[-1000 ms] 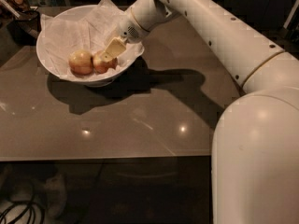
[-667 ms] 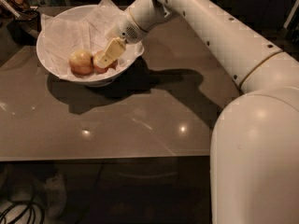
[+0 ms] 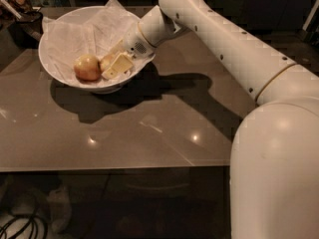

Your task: Pick apple from white bowl

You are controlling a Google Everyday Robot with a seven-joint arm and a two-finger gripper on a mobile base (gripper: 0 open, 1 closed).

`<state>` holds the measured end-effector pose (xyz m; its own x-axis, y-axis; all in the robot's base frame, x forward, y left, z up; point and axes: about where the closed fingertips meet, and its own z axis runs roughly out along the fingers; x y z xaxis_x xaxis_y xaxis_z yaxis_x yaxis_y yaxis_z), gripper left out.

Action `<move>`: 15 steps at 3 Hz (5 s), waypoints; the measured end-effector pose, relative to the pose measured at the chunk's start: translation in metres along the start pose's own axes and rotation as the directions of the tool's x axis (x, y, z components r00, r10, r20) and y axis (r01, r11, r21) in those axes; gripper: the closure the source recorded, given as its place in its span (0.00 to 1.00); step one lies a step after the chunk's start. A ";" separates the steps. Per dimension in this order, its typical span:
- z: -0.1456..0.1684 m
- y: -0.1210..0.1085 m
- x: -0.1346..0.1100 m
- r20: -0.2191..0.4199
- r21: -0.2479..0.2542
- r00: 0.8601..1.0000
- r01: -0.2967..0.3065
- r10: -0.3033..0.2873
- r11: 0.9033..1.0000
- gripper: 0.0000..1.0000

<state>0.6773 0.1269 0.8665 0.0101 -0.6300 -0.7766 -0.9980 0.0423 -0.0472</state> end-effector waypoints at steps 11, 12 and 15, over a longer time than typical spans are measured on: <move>-0.041 0.001 -0.012 -0.059 0.023 0.998 -0.003 0.005 1.000 1.00; -0.046 0.000 -0.018 -0.070 0.016 0.998 -0.007 0.008 1.000 1.00; -0.062 0.002 -0.032 -0.058 -0.010 0.998 -0.019 0.018 1.000 0.81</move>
Offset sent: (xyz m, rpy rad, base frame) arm -0.0006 -0.0069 -0.0011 0.0267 -0.0361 0.0010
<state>0.6713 0.0988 0.9306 -0.0118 -0.6728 -0.7398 -0.9986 0.0464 -0.0262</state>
